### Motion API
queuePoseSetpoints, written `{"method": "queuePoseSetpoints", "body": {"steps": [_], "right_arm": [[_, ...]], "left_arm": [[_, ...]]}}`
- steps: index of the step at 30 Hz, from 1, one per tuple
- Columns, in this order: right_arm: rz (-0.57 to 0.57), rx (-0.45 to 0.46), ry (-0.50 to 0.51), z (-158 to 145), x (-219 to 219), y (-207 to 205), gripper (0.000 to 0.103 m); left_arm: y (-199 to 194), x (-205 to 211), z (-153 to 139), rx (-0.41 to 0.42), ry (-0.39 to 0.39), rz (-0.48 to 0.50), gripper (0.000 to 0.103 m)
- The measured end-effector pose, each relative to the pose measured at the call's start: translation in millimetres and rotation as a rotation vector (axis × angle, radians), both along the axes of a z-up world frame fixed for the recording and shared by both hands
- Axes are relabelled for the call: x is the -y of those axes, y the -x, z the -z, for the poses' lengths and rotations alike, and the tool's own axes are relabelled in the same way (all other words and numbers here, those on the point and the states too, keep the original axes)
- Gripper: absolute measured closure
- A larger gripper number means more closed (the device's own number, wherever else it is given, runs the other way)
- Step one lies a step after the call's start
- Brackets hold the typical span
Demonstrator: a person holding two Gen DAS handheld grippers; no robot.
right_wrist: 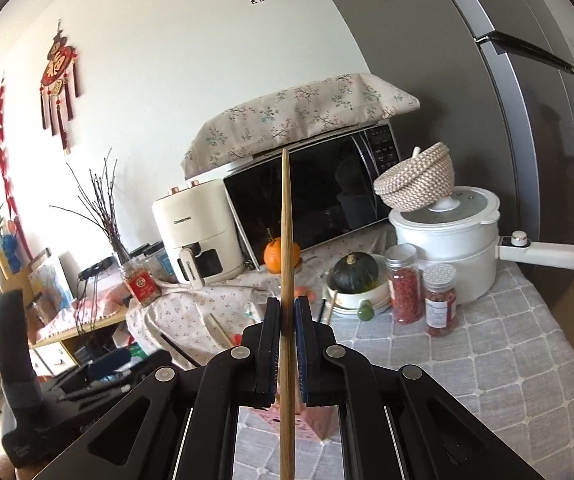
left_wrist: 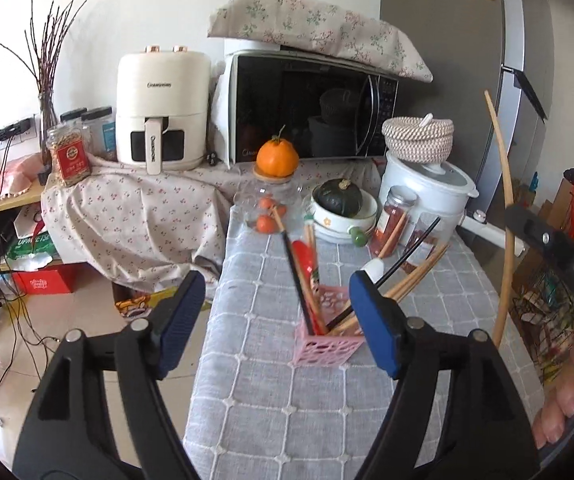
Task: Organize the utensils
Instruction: 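Lower the wooden chopstick into the pink basket and open the right tool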
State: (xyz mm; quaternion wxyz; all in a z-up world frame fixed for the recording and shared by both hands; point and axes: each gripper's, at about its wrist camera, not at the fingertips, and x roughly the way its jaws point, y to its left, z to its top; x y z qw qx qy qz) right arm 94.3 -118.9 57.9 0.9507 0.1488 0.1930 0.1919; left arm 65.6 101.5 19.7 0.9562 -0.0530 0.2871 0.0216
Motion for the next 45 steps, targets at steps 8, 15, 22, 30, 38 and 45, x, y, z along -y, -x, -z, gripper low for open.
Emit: {"method": "queuePoseSetpoints", "body": {"steps": [8, 15, 22, 30, 38, 45], "right_arm": [[0.109, 0.135, -0.049, 14, -59, -18, 0.096], [0.228, 0.285, 0.028, 44, -95, -33, 0.096], [0.280, 0.340, 0.061, 74, -117, -46, 0.096], [0.306, 0.334, 0.061, 101, -117, -39, 0.094], [0.291, 0.332, 0.060, 84, -104, -28, 0.087], [0.243, 0.265, 0.111, 44, -76, -18, 0.066]], "left_arm": [[-13, -49, 47, -0.229, 0.096, 0.011, 0.028], [-7, -69, 69, -0.307, 0.070, 0.036, 0.028], [-12, -76, 78, -0.328, 0.070, 0.050, 0.028], [-16, -75, 83, -0.335, 0.064, 0.046, 0.028], [-17, -62, 82, -0.335, 0.058, 0.066, 0.028], [-16, -48, 80, -0.340, 0.070, 0.077, 0.028]]}}
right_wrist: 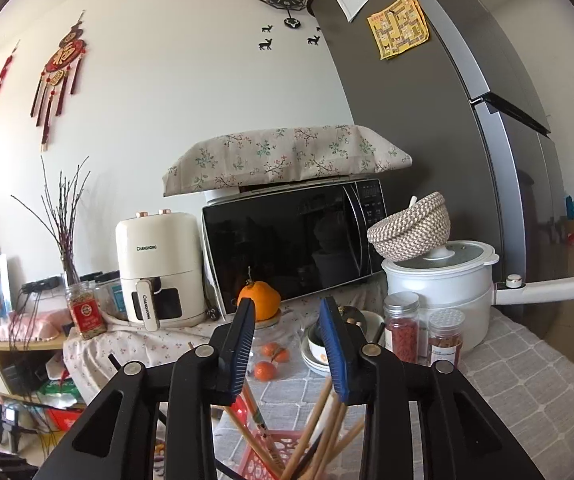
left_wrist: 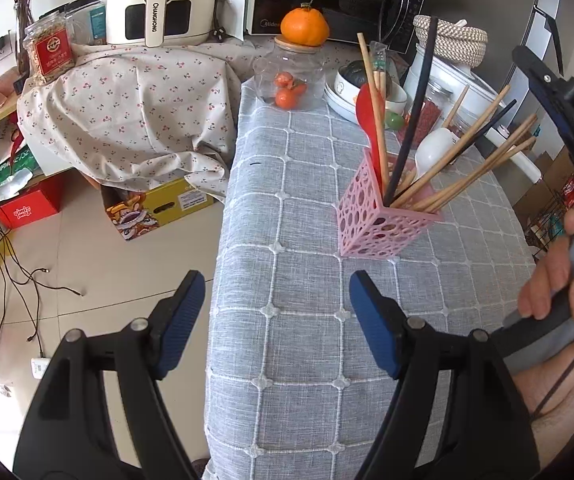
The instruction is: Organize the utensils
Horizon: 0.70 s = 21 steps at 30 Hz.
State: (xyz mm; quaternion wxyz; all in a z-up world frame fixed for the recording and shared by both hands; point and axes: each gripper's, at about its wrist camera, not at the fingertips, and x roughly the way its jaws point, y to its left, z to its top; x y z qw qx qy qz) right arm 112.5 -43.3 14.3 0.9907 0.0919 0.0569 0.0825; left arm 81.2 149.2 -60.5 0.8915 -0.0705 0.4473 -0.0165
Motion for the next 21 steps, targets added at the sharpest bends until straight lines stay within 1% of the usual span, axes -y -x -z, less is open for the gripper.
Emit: {"method": "queuePoseSetpoints", "body": {"steps": [1, 3, 4, 6, 9, 12, 13, 16, 18, 21], "right_arm": [[-0.004, -0.021, 0.007, -5, 7, 2, 0.064], [-0.016, -0.062, 0.018, -14, 20, 7, 0.053], [-0.018, -0.082, 0.024, -18, 26, 10, 0.050], [-0.026, -0.121, 0.033, -24, 41, 19, 0.039], [-0.037, -0.185, 0.054, -31, 62, 30, 0.029], [-0.039, -0.240, 0.076, -35, 80, 44, 0.020], [-0.040, -0.259, 0.083, -36, 87, 49, 0.019], [-0.032, -0.324, 0.103, -36, 102, 62, 0.012], [-0.025, -0.372, 0.110, -34, 112, 70, 0.003], [0.004, -0.464, 0.131, -29, 128, 80, 0.001]], "left_arm": [[1, 2, 0, -0.003, 0.010, 0.000, 0.027], [3, 10, -1, -0.011, 0.022, 0.001, 0.025], [4, 14, -2, -0.017, 0.022, -0.001, 0.023], [9, 23, -5, -0.018, 0.027, -0.005, 0.022], [17, 36, -14, -0.002, 0.024, -0.017, 0.021], [27, 55, -23, 0.026, -0.019, -0.024, 0.013], [30, 61, -26, 0.033, -0.038, -0.025, 0.010], [41, 78, -35, 0.059, -0.091, -0.035, 0.007], [49, 86, -40, 0.081, -0.116, -0.056, 0.004], [59, 101, -45, 0.099, -0.135, -0.051, 0.003]]}}
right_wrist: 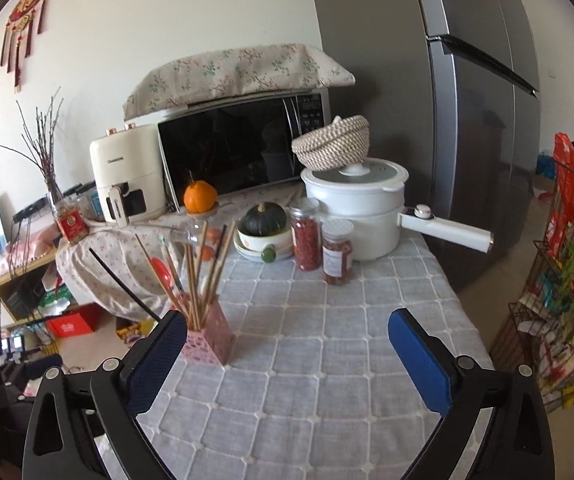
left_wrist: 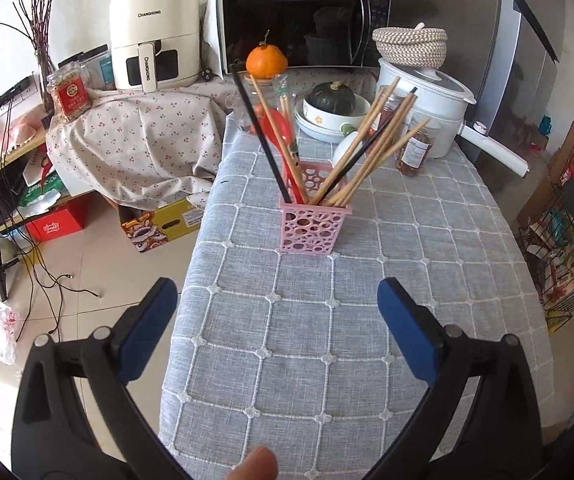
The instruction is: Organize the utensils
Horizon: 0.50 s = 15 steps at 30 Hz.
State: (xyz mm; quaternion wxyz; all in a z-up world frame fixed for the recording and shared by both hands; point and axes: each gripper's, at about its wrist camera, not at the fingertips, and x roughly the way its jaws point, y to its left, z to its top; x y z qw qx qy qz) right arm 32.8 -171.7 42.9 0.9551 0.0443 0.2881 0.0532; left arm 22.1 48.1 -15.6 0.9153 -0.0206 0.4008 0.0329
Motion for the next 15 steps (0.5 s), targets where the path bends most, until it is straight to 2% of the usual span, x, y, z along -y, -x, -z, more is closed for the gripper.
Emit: {"method": "queuePoseSetpoints", "body": {"steps": [2, 8, 12, 15], "right_arm": [[0.026, -0.050, 0.018, 4, 12, 7, 0.001], [0.099, -0.126, 0.087, 14, 40, 20, 0.000], [0.084, -0.107, 0.152, 15, 42, 26, 0.000], [0.076, -0.091, 0.177, 14, 44, 26, 0.000]], "left_arm": [[6, 11, -1, 0.008, -0.010, 0.018, 0.003], [18, 41, 0, 0.030, -0.036, 0.084, 0.003], [17, 49, 0, 0.038, -0.051, 0.109, 0.003], [17, 50, 1, 0.043, -0.026, 0.101, 0.003]]}}
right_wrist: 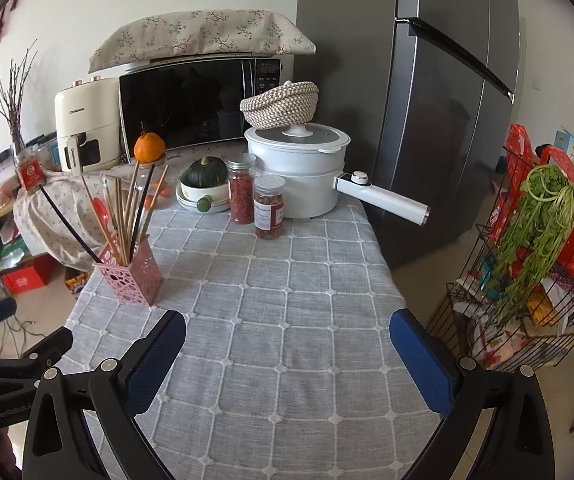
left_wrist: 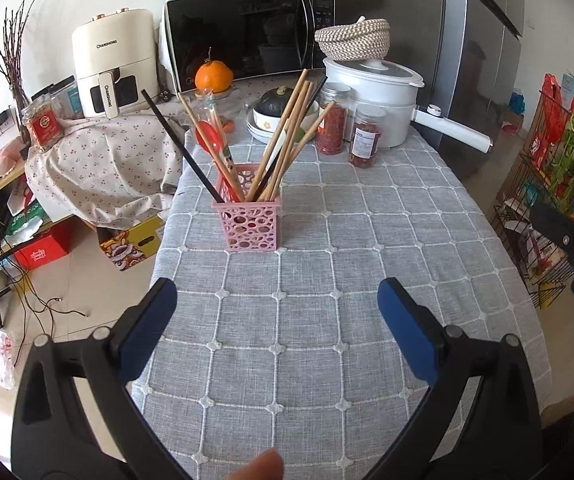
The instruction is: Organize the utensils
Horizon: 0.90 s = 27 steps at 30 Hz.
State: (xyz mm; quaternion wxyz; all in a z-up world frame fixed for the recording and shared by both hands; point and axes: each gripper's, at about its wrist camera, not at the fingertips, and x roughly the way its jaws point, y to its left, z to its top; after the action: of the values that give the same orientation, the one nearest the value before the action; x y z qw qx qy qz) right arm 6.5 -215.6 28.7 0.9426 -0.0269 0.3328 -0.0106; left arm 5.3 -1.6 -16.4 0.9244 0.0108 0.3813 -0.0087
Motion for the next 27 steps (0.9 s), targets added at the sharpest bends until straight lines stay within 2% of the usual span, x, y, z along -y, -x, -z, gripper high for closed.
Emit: {"method": "queuePoseSetpoints", "body": {"steps": [9, 27], "right_arm": [[-0.005, -0.025, -0.029, 2, 2, -10, 0.000], [-0.005, -0.047, -0.045, 6, 0, -11, 0.000]], "left_arm": [[0, 8, -3, 0.038, 0.017, -0.014, 0.003], [2, 9, -4, 0.042, 0.018, -0.009, 0.003]]}}
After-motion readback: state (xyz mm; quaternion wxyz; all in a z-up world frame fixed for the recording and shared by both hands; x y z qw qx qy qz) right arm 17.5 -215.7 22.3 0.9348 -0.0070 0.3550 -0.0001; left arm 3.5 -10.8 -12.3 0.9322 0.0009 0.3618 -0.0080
